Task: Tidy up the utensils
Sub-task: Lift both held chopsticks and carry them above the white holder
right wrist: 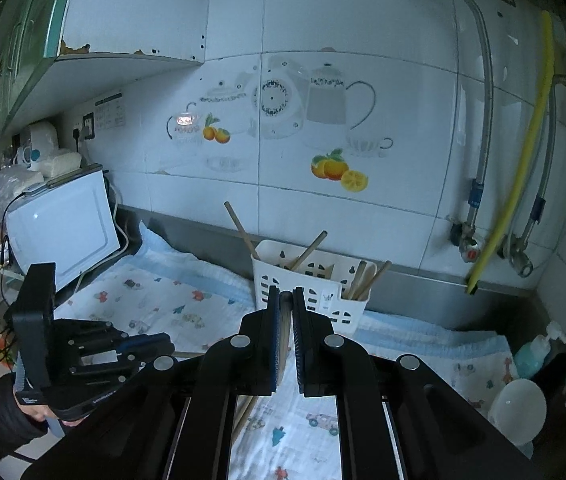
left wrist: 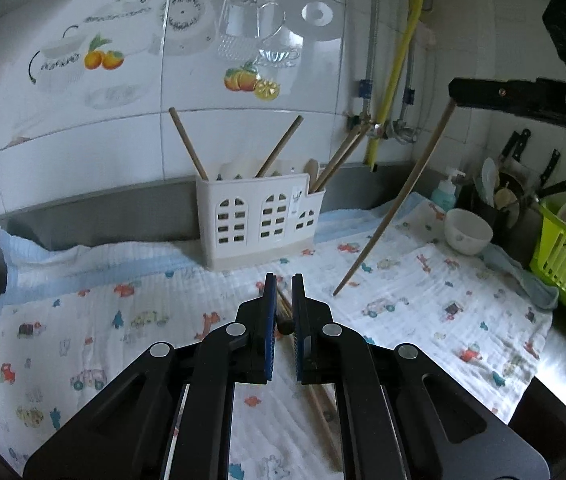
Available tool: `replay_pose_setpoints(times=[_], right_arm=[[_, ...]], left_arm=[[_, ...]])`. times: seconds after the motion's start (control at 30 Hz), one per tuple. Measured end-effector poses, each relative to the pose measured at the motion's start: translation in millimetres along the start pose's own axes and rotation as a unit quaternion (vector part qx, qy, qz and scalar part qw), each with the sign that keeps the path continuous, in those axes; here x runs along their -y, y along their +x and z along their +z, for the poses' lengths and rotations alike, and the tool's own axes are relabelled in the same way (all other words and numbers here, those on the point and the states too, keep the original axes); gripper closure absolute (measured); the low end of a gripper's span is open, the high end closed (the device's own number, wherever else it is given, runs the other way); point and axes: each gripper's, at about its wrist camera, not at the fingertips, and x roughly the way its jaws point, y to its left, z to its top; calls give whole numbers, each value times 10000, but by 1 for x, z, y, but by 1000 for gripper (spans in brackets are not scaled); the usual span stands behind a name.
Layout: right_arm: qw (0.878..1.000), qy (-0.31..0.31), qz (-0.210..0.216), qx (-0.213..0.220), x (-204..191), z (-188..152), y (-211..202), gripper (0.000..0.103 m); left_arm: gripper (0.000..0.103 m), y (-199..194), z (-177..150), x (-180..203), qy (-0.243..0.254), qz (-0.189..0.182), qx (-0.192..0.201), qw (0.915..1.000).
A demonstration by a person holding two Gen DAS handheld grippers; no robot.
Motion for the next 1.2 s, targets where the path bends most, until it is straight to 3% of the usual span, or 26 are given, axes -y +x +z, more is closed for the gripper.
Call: replay_pose_setpoints(times=[0.33, 0.73, 1.0, 1.2], right_arm=[[10000, -47, -17, -6, 0, 2, 5, 96], [9999, 4, -127, 96, 12, 13, 12, 96], [9998, -4, -173, 85, 16, 15, 16, 96], [9997, -16, -158, 181, 20, 33, 14, 96]], left_arm=[[97, 5, 0, 3, 137, 9, -10, 9999], [97, 25, 32, 3, 80, -74, 440, 9990], [97, 37, 34, -2, -11, -81, 405, 9991], [97, 31, 54, 0, 103, -69, 483, 9988]])
